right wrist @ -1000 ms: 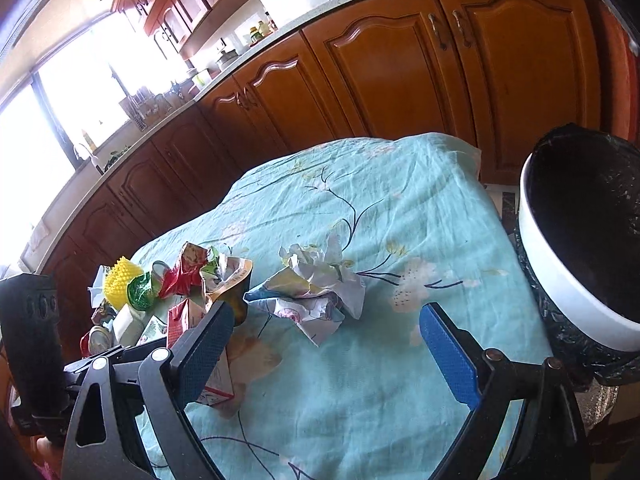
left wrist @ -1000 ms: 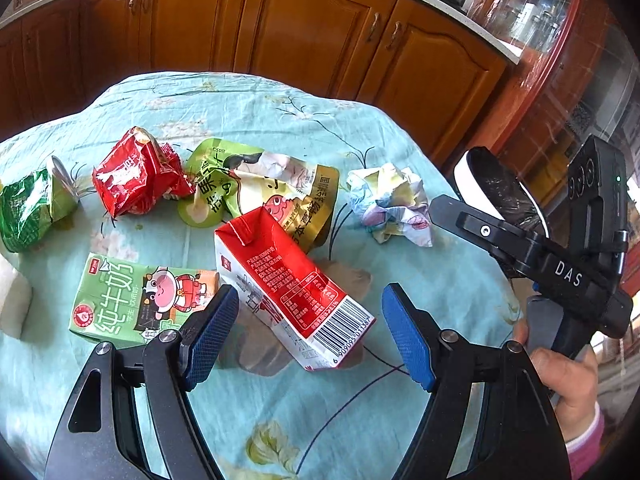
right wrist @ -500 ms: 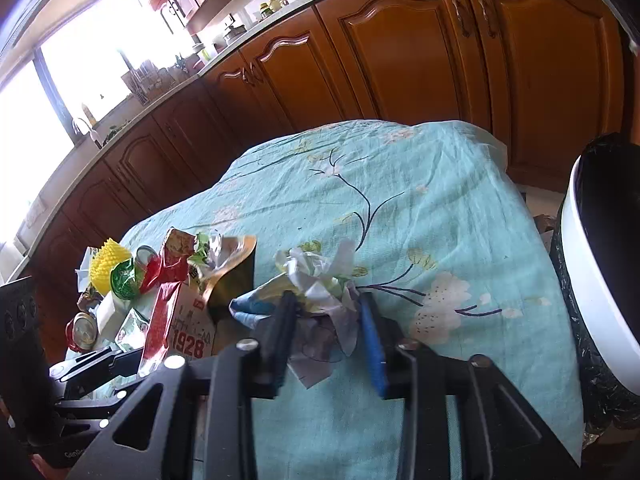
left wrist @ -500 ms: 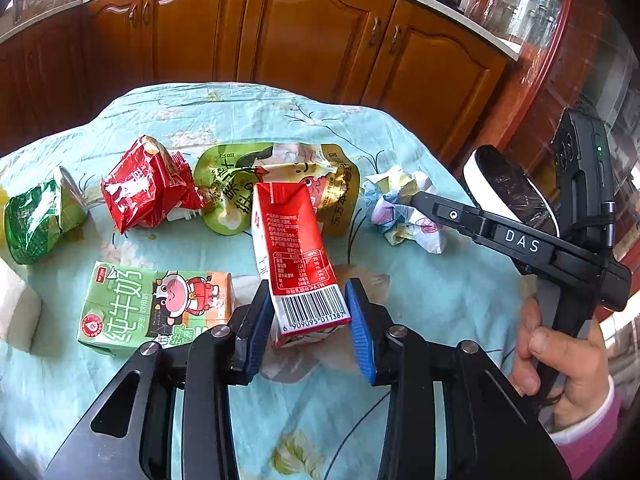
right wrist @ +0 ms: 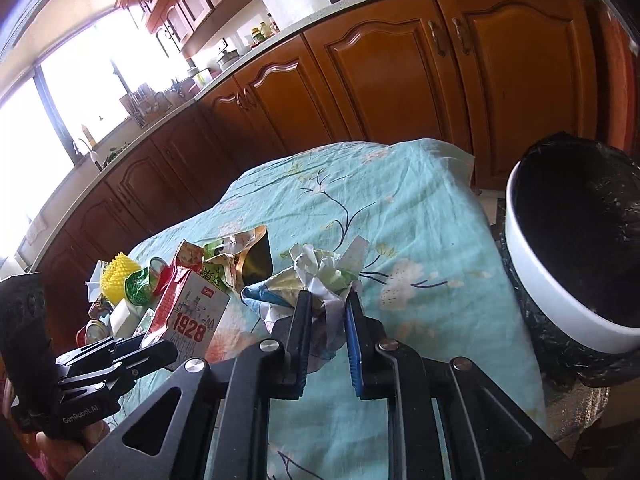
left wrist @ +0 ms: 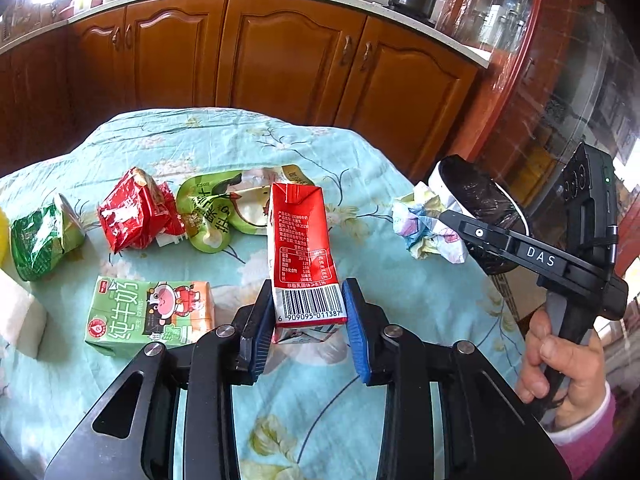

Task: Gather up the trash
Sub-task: 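Carry the red carton and crumpled paper over the bin with both grippers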

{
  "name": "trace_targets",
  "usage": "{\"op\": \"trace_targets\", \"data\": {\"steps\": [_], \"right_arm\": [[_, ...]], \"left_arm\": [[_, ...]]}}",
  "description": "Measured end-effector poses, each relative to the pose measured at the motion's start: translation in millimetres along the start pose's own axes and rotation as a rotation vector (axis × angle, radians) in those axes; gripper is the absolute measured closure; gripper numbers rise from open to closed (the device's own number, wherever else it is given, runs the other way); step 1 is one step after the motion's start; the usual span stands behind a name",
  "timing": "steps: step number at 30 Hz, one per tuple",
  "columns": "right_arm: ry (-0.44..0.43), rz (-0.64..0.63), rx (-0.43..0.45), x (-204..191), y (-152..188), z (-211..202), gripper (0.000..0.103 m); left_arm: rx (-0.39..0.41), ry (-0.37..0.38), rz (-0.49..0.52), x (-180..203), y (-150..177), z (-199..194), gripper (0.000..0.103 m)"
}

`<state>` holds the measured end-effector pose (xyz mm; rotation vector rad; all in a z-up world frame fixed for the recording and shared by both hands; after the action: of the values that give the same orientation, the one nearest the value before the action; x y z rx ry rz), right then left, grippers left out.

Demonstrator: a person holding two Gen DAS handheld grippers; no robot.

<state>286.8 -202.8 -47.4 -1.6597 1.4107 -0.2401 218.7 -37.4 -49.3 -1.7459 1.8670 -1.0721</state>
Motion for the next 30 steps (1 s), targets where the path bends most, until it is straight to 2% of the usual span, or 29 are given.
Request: {"op": "trace_targets", "data": {"steps": [13, 30], "right_arm": [[0.073, 0.059, 0.091, 34, -1, -61, 0.087], [0.139, 0.111, 0.159, 74, -3, -106, 0.087]], "left_arm": [[0.002, 0.103, 0.081, 64, -9, 7, 0.072], [-0.01, 0.188, 0.164, 129, -20, 23, 0.072]]}}
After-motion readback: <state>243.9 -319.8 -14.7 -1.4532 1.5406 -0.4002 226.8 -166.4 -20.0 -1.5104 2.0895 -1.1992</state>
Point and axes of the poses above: each gripper's, at about its wrist camera, not at the fingertips, and z roughly the way its jaws point, x to its right, y to its underside, the point moved 9 cm from there along z, roughly the way its jaws point, and after that the axes turned 4 degrees about x, right-handed, at the moved point
